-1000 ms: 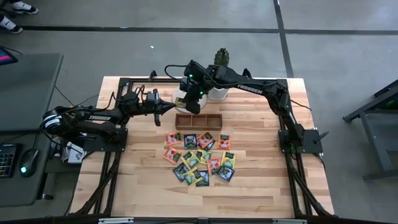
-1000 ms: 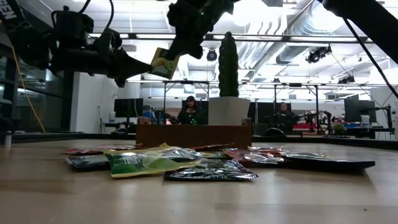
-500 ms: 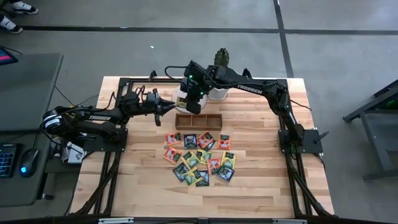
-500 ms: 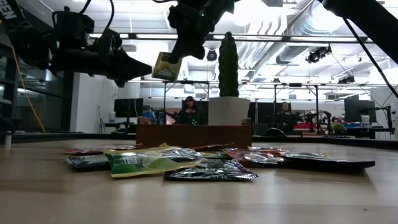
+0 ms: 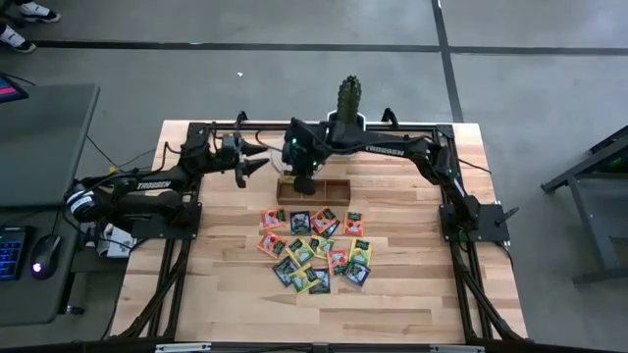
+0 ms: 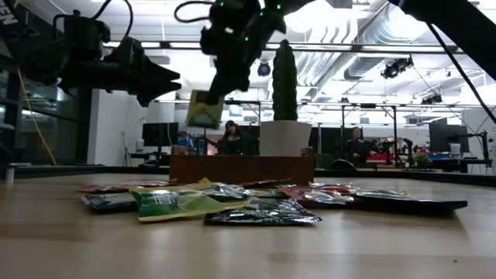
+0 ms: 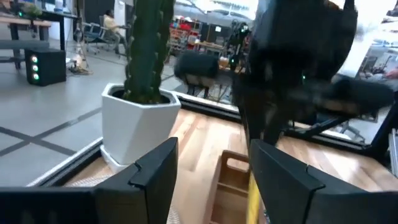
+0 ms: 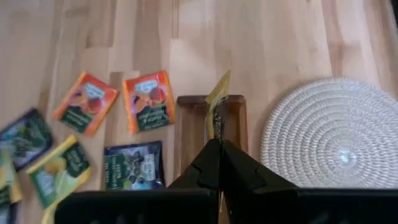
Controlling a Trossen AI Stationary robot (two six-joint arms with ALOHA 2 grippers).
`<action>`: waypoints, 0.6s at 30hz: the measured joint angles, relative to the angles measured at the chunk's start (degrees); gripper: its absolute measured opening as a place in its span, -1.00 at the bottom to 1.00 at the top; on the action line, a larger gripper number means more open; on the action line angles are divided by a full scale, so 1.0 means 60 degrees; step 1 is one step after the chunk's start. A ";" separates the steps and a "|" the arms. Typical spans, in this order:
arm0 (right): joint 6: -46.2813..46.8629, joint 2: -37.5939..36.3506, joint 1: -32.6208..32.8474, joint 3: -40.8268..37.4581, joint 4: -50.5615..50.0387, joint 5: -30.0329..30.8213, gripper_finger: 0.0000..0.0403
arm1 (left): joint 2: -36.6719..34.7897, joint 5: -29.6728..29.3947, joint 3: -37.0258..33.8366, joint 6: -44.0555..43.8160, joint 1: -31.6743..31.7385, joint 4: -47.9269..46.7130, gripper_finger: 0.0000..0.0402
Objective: Pick & Place Tea
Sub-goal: Put the yellow tea bag into the left section of the wooden organizer
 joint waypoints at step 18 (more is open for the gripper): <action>-0.0044 -0.0011 -0.0019 -0.2494 0.2600 -0.0257 -1.00 | -0.0092 0.1353 0.0000 -0.0180 0.0861 -0.0104 0.00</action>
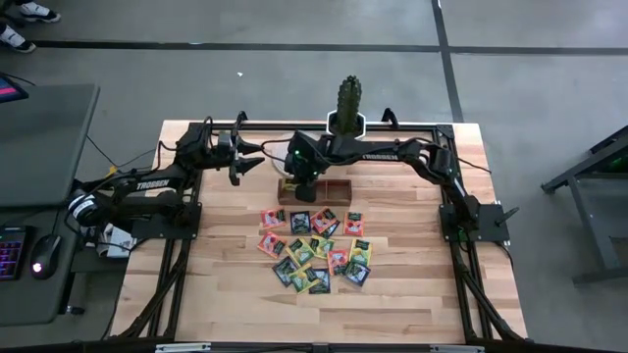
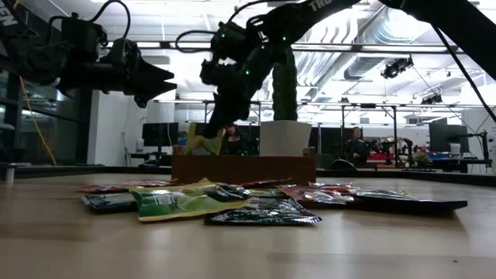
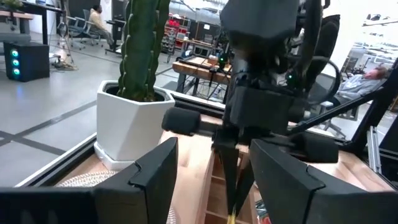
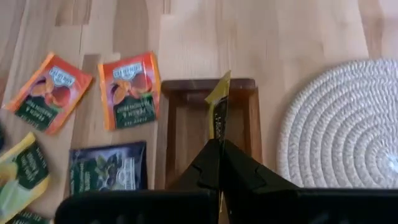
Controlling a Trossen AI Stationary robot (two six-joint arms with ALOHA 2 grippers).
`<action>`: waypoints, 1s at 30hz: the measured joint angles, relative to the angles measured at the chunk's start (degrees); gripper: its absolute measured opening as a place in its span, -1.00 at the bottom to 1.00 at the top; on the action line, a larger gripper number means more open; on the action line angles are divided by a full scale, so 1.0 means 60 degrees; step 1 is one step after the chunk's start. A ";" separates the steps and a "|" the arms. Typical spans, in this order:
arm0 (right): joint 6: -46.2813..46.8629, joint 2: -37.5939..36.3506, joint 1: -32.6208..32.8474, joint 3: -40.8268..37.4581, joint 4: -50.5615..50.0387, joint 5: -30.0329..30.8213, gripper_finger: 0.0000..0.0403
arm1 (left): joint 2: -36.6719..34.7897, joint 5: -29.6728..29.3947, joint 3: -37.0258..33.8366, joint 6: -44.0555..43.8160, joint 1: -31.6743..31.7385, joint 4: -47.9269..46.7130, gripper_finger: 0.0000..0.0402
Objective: Pick & Place Tea
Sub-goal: Put the yellow tea bag into the left section of the wooden organizer, then put the orange tea bag into the middle section of the wooden organizer
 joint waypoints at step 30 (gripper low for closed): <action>0.1482 -0.1100 -0.0164 -0.0229 0.0045 -0.0680 -0.22 | 0.0004 0.2691 0.0000 0.1315 -0.0413 -0.3660 -0.57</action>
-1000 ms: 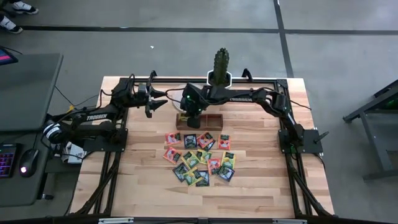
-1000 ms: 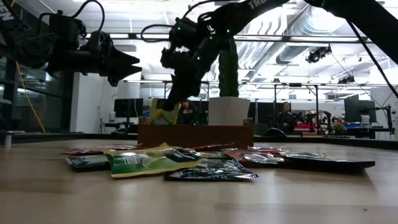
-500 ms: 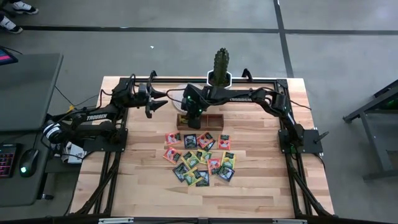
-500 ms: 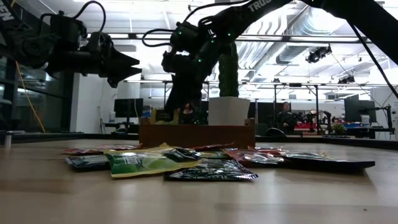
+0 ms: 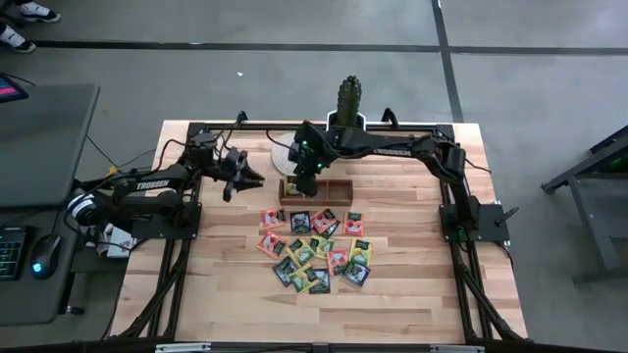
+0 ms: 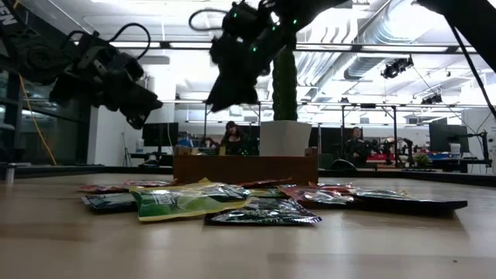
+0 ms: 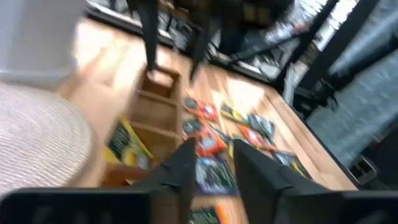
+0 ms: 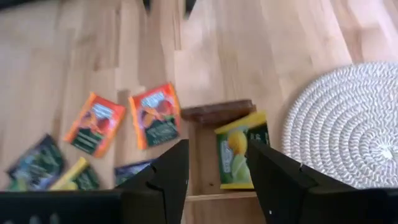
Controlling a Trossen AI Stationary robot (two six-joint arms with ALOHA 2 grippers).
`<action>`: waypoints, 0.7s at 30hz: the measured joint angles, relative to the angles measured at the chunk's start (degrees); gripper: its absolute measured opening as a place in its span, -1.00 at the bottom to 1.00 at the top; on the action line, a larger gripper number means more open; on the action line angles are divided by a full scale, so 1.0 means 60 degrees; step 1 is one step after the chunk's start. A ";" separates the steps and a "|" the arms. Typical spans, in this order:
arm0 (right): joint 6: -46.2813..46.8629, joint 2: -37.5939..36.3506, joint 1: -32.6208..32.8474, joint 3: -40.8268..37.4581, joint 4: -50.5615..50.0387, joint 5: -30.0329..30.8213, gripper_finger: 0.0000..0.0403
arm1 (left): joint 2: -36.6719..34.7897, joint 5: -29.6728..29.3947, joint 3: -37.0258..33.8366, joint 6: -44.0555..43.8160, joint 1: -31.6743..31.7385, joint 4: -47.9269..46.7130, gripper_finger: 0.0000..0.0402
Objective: Pick & Place Tea
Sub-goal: Put the orange tea bag into the middle section of the wooden organizer
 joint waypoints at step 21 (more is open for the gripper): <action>0.0998 -0.0139 0.1883 0.0015 0.0117 0.2269 -0.46 | 0.0000 -0.4542 -0.0004 0.1541 -0.3391 -0.3858 -1.00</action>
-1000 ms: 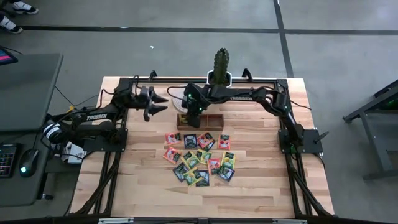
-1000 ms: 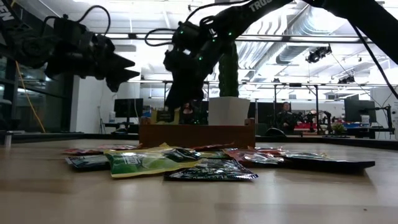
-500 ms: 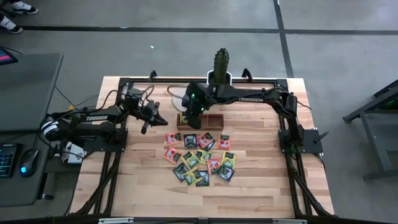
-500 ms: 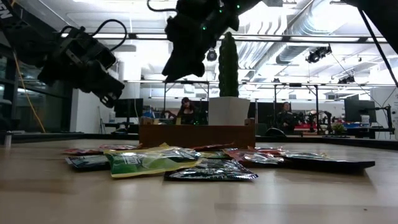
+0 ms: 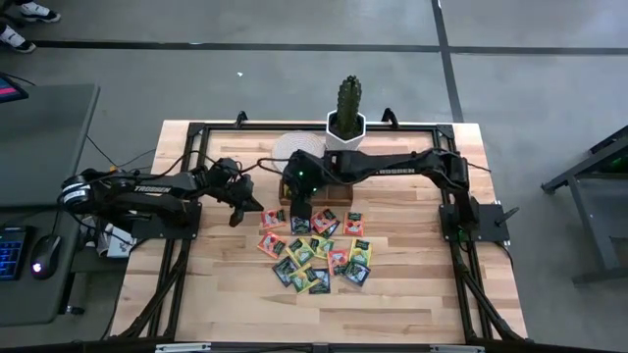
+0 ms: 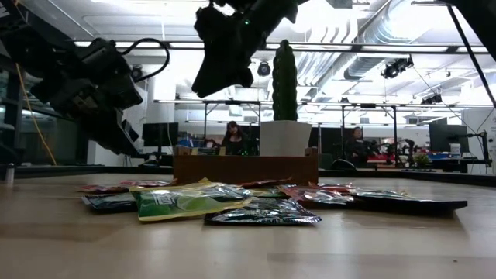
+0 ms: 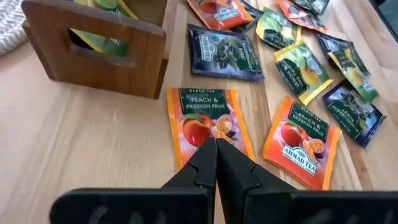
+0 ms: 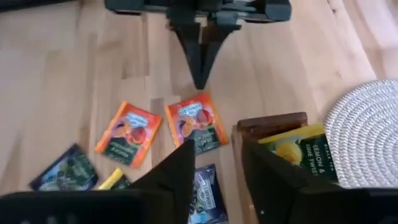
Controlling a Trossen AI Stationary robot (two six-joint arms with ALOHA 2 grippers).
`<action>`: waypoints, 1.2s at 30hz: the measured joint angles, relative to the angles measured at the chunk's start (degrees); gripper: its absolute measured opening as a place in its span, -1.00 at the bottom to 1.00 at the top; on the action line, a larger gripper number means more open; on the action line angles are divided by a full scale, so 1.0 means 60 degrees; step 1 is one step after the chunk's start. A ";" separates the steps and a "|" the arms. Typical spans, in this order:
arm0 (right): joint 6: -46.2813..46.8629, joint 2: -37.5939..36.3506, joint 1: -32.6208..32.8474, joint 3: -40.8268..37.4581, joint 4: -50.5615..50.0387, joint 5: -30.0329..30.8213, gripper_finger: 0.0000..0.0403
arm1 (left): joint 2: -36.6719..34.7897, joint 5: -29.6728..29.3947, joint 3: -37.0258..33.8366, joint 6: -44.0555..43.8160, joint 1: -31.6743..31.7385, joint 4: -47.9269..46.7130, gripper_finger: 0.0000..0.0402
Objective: Pick & Place Tea
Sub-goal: Put the orange tea bag into the middle section of the wooden organizer
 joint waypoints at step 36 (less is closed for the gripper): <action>0.3951 0.1906 0.1400 -0.2552 0.5675 0.2215 -1.00 | 0.0000 -0.0513 0.0004 0.0914 -0.0010 -0.1140 -0.99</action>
